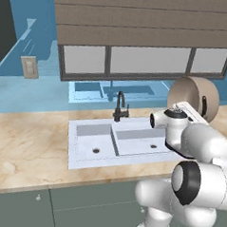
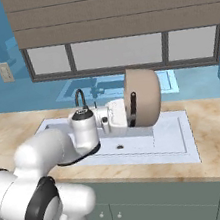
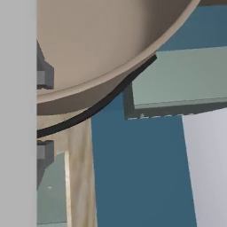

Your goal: Dump the broccoli from the pot into the sink. Then turn on the water and wash the broccoli. Then turn off the water and put the broccoli back in the pot.

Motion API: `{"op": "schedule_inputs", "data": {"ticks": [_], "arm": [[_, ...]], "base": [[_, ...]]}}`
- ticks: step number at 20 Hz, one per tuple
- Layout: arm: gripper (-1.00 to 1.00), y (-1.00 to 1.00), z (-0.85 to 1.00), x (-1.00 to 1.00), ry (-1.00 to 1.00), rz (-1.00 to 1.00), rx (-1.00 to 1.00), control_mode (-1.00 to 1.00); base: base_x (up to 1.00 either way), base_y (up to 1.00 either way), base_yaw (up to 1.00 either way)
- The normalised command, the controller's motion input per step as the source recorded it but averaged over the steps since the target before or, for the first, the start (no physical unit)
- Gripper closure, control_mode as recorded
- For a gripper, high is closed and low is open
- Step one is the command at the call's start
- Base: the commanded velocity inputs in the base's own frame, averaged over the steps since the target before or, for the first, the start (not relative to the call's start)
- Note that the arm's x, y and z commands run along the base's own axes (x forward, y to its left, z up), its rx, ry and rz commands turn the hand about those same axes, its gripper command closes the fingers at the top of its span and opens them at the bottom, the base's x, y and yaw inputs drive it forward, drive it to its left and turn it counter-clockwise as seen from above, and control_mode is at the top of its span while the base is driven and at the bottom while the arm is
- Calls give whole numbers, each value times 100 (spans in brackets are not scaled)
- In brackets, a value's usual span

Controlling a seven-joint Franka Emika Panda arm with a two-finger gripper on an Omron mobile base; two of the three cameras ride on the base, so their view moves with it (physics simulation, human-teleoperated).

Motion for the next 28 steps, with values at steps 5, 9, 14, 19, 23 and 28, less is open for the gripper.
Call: {"op": "schedule_inputs", "data": {"ticks": [5,9,14,19,23,28], "arm": [[100,0,-1,28,4,0,-13,-100],[100,0,-9,5,0,0,-16,-100],[100,1,-14,0,0,0,-15,-100],[100,0,-4,6,0,0,-12,-100],[100,1,-3,11,0,0,-11,-100],[100,8,-3,14,0,0,-11,-100]], "base": [[0,0,0],[0,0,0],[0,0,0],[0,0,0],[0,0,0],[0,0,0]]}}
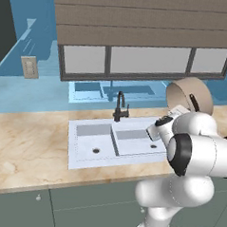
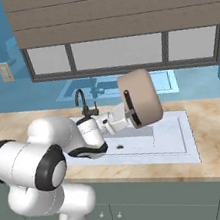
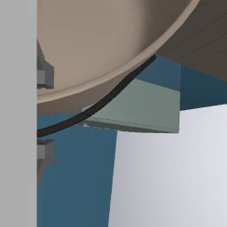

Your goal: Dump the broccoli from the pot into the sink. Then turn on the water and wash the broccoli. Then turn off the water and put the broccoli back in the pot.

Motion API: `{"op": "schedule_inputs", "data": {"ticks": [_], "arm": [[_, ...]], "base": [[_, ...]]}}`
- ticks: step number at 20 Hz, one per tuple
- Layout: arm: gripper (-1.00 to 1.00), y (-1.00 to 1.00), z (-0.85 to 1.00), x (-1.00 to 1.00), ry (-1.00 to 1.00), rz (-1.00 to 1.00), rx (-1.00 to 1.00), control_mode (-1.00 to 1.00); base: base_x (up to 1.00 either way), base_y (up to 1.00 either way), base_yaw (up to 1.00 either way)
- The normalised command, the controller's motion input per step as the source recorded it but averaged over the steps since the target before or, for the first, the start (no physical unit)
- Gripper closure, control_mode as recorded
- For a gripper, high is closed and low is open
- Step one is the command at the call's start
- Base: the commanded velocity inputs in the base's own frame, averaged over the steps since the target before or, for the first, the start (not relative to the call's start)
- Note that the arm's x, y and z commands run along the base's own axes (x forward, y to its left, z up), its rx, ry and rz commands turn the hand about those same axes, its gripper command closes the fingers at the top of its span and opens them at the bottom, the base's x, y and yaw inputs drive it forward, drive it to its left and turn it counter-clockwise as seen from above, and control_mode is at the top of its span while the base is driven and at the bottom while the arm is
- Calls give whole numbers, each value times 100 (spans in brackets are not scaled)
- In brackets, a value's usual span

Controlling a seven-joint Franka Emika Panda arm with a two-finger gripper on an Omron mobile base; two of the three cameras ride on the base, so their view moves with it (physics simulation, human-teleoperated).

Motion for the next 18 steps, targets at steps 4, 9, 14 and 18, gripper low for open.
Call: {"op": "schedule_inputs", "data": {"ticks": [4,9,14,18], "arm": [[100,14,-5,15,0,0,-11,-100],[100,13,-2,8,0,0,-10,-100],[100,4,0,14,0,0,-8,-100],[100,1,0,23,0,0,-5,-100]], "base": [[0,0,0],[0,0,0],[0,0,0],[0,0,0]]}}
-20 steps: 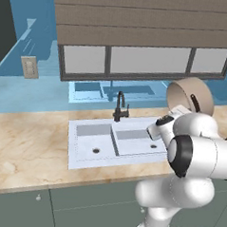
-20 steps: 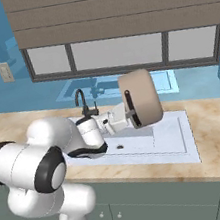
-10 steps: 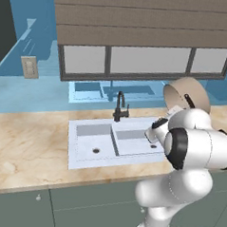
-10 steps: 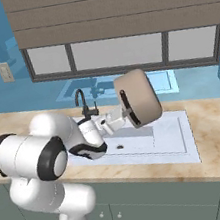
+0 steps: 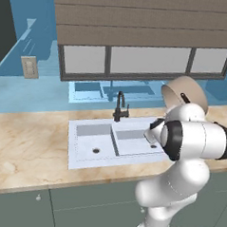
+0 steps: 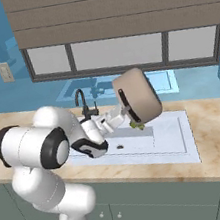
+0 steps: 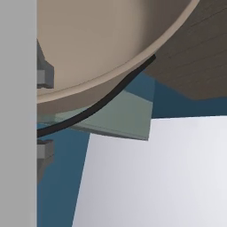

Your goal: Dump the broccoli from the pot into the sink. Then turn on the water and wash the broccoli. Then turn off the water and put the broccoli back in the pot.

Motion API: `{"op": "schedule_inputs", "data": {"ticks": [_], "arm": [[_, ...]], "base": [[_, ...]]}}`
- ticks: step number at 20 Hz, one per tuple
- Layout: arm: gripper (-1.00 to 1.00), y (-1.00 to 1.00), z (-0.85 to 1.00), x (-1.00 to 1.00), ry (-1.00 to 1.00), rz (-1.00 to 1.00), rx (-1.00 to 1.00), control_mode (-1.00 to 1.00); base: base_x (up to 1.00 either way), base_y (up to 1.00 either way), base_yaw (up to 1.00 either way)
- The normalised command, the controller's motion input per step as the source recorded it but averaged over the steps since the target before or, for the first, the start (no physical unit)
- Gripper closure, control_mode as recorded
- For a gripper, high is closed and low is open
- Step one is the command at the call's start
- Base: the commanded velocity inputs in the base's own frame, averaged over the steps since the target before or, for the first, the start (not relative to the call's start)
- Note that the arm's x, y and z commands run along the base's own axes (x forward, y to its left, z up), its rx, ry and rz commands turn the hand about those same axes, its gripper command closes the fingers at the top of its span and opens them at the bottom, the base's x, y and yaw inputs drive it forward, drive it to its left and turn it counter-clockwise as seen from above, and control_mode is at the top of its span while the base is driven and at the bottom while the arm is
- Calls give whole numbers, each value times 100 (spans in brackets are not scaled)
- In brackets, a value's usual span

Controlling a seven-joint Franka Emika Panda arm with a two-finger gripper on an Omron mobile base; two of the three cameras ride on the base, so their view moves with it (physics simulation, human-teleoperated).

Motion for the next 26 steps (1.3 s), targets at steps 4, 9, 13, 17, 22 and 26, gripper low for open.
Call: {"op": "schedule_inputs", "data": {"ticks": [4,9,13,17,22,26], "arm": [[100,1,0,15,0,0,-3,-100],[100,2,0,0,0,0,-2,-100],[100,0,21,-14,-3,-2,0,-100],[100,-3,62,-37,-8,-8,5,-100],[100,0,68,-45,-8,-7,22,-100],[100,0,64,-46,-7,-1,41,-100]], "base": [[0,0,0],[0,0,0],[0,0,0],[0,0,0],[0,0,0],[0,0,0]]}}
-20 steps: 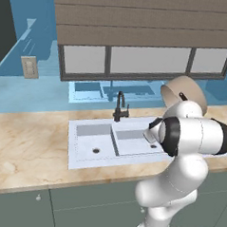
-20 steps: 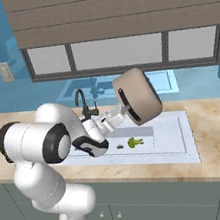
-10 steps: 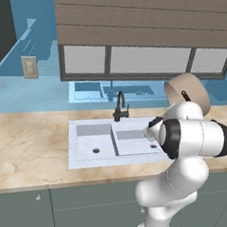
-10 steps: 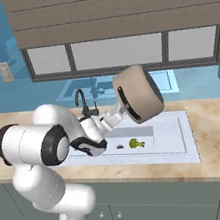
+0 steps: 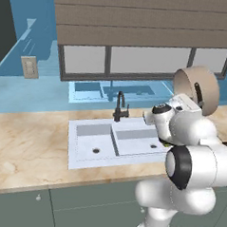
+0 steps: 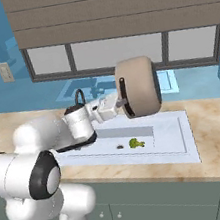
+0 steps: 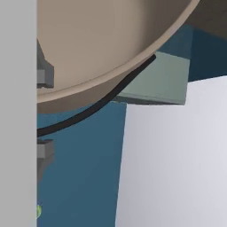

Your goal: Dump the broccoli from the pot into the sink. Then turn on the water and wash the broccoli. Then turn off the water and put the broccoli back in the pot.

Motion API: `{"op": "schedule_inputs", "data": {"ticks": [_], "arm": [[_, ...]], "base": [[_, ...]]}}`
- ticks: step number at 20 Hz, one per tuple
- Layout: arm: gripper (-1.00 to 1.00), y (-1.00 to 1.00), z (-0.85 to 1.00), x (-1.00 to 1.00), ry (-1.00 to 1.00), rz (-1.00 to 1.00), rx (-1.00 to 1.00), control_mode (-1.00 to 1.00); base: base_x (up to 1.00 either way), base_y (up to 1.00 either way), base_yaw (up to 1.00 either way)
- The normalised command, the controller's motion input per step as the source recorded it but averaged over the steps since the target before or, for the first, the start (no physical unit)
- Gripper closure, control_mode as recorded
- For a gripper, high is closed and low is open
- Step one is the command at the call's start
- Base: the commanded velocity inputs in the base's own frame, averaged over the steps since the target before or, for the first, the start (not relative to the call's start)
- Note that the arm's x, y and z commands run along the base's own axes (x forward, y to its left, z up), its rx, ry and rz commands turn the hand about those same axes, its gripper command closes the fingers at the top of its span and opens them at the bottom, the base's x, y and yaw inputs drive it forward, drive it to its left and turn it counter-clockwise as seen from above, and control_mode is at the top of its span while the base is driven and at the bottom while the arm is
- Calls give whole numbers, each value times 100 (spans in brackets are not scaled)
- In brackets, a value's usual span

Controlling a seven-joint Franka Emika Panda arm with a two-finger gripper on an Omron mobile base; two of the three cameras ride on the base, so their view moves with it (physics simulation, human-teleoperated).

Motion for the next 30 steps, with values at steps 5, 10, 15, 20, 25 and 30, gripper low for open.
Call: {"op": "schedule_inputs", "data": {"ticks": [5,10,15,20,25,30], "arm": [[100,0,59,-40,-8,0,48,-100],[100,0,53,-40,-7,0,54,-100],[100,8,50,-44,-8,1,54,-100],[100,38,31,-44,-8,9,50,-100],[100,70,21,-36,-9,14,42,-100],[100,73,20,-29,-9,17,36,-100]], "base": [[0,0,0],[0,0,0],[0,0,0],[0,0,0],[0,0,0],[0,0,0]]}}
